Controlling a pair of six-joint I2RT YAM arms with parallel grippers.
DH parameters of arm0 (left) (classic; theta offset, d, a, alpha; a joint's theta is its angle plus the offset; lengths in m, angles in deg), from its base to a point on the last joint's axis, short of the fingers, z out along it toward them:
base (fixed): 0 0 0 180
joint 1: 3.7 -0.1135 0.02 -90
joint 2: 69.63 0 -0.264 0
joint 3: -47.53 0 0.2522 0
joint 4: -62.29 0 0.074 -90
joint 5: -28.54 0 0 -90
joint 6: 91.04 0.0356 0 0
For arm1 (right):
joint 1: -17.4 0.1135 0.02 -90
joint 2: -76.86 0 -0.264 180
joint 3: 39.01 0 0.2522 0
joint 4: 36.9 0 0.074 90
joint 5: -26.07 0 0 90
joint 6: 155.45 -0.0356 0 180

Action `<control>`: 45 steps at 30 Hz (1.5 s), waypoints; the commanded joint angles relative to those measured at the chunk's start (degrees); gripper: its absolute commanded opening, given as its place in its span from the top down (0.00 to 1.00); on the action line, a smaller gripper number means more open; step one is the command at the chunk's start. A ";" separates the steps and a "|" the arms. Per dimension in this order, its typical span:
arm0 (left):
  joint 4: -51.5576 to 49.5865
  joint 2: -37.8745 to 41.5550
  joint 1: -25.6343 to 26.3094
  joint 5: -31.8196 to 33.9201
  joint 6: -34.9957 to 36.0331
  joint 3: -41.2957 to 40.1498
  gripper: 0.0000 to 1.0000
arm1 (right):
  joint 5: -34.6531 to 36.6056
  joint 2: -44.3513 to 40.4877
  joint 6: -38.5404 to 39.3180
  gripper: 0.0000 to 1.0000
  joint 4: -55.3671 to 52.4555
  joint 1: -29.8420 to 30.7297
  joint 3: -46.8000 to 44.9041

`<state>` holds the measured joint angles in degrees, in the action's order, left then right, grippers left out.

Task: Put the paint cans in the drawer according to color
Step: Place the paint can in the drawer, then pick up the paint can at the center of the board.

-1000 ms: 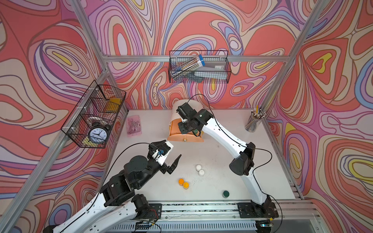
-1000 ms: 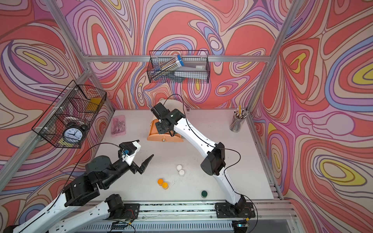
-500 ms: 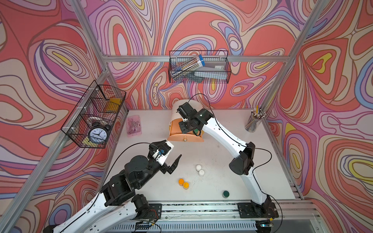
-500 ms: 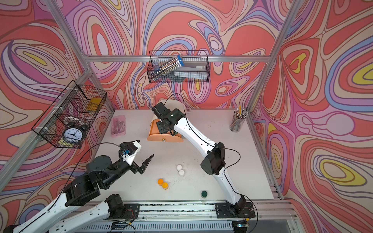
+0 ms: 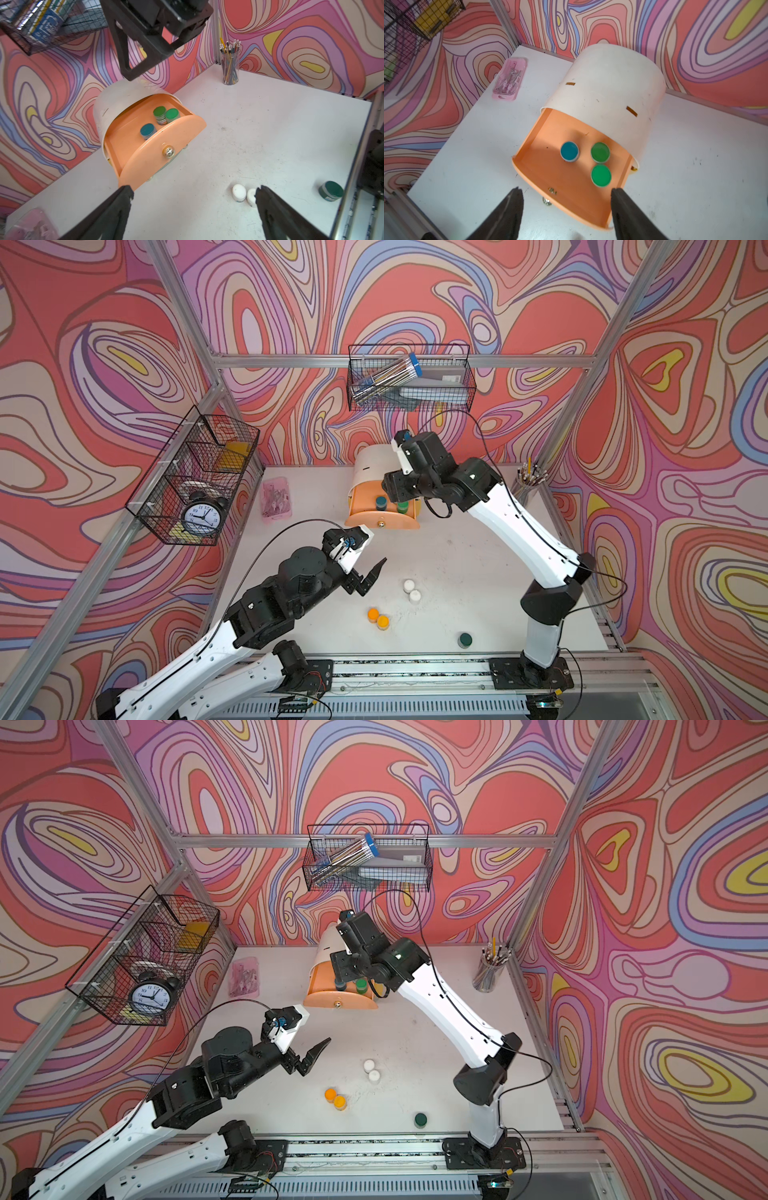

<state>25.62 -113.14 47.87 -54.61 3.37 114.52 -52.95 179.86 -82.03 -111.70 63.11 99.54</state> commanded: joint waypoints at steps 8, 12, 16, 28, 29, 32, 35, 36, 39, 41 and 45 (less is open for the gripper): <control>3.92 -19.88 15.56 -6.81 -5.22 5.28 0.05 | 25.35 -34.21 -3.90 0.02 -4.03 -0.66 -38.19; 3.03 -31.79 19.24 -10.18 -7.57 9.34 0.10 | 32.22 -46.35 -8.54 0.02 -5.59 -0.98 -48.44; 4.49 -41.94 20.53 -13.23 -11.81 12.64 0.13 | 36.28 -55.42 -11.40 0.02 -3.04 -1.07 -55.44; 1.26 -62.65 26.22 -13.68 -16.31 23.04 0.21 | 40.24 -70.38 -13.11 0.02 3.16 -1.07 -68.29; 0.29 -63.40 26.29 -13.06 -16.20 23.58 0.22 | 40.19 -70.63 -13.13 0.02 3.24 -1.03 -68.66; -2.10 -65.15 26.30 -10.80 -16.09 24.45 0.25 | 40.17 -71.10 -13.17 0.02 3.60 -1.02 -69.09; -3.65 -66.02 26.38 -10.44 -16.04 25.05 0.31 | 40.18 -71.11 -12.85 0.02 3.99 -0.98 -69.29; -4.58 -66.40 26.56 -10.24 -15.94 25.32 0.32 | 40.19 -70.95 -12.79 0.02 3.98 -0.98 -69.33; -5.69 -67.34 27.39 -9.59 -15.57 25.43 0.32 | 40.23 -70.75 -12.78 0.02 3.99 -0.98 -69.33; -5.39 -68.06 27.70 -9.92 -15.65 25.39 0.33 | 40.28 -70.89 -12.78 0.02 4.08 -1.00 -69.33; -4.20 -69.41 28.06 -9.12 -16.16 26.34 0.36 | 40.40 -71.15 -12.86 0.02 4.06 -1.02 -69.38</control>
<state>22.71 -181.25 75.52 -65.10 -12.04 138.96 -13.78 109.15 -94.51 -108.09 62.31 30.75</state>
